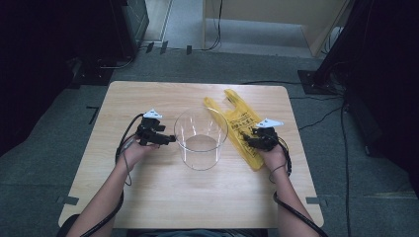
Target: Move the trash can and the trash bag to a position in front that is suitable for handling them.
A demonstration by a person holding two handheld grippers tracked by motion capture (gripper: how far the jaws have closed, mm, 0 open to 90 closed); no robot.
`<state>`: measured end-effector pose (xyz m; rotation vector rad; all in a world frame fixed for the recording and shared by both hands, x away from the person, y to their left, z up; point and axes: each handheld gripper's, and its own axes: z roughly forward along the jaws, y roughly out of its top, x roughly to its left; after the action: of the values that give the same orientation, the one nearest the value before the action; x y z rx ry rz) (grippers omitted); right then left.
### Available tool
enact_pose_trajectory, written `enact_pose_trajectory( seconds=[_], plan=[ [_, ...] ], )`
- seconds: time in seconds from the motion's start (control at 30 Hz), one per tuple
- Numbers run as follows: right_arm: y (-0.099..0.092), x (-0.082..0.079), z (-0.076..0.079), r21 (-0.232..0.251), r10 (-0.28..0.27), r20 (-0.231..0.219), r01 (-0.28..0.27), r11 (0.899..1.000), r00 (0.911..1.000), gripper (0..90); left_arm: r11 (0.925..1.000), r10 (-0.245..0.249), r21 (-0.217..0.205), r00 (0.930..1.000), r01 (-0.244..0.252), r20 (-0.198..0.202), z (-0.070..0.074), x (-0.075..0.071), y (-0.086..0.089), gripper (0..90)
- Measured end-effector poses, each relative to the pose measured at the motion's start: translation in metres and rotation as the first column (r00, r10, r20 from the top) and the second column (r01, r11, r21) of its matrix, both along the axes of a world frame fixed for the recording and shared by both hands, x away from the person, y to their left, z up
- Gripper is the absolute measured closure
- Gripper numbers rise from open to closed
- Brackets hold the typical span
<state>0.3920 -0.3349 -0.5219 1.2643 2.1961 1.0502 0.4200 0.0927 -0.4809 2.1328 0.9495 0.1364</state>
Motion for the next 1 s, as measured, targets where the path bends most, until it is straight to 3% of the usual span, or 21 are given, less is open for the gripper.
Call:
enact_pose_trajectory(
  seconds=[0.13,0.27,0.37,0.5,0.7,0.8,0.83,1.0],
  plan=[
    [0.003,-0.002,0.0,0.007,0.014,0.006,-0.014,1.0,0.9999,66.8,1.0,-0.002,-0.004,1.0,0.002,0.006,0.001,0.0,0.0,22.5],
    [0.006,-0.005,0.001,0.014,-0.009,-0.007,0.009,1.0,0.9999,82.7,1.0,-0.008,-0.002,0.9999,0.008,0.007,0.003,0.0,0.001,24.8],
    [0.008,-0.005,0.003,0.007,-0.007,-0.026,0.007,1.0,0.9996,87.8,0.9999,-0.013,0.002,0.9998,0.013,0.013,0.003,-0.001,0.001,26.4],
    [0.008,-0.004,0.007,-0.01,-0.007,-0.044,0.007,1.0,0.999,89.6,0.9998,-0.019,-0.005,0.9996,0.019,0.018,0.005,-0.001,0.003,26.4],
    [0.007,-0.002,0.016,0.029,-0.012,-0.054,0.013,0.999,0.9985,89.7,0.9998,-0.021,-0.004,0.9996,0.021,0.018,0.007,-0.001,0.003,26.4],
    [0.008,-0.002,0.021,0.053,-0.001,-0.064,0.005,0.999,0.9979,89.7,0.9997,-0.015,0.022,0.9998,0.015,0.015,0.006,-0.001,0.001,26.4],
    [0.011,-0.001,0.024,0.048,0.016,-0.082,-0.012,0.999,0.9965,89.7,0.9996,-0.02,0.019,0.9998,0.02,0.009,0.006,-0.001,0.001,26.3],
    [0.014,0.0,0.03,0.065,0.023,-0.083,-0.017,0.998,0.9963,89.7,0.9994,-0.034,0.012,0.9994,0.034,0.009,0.008,-0.001,0.001,26.3]
  ],
)
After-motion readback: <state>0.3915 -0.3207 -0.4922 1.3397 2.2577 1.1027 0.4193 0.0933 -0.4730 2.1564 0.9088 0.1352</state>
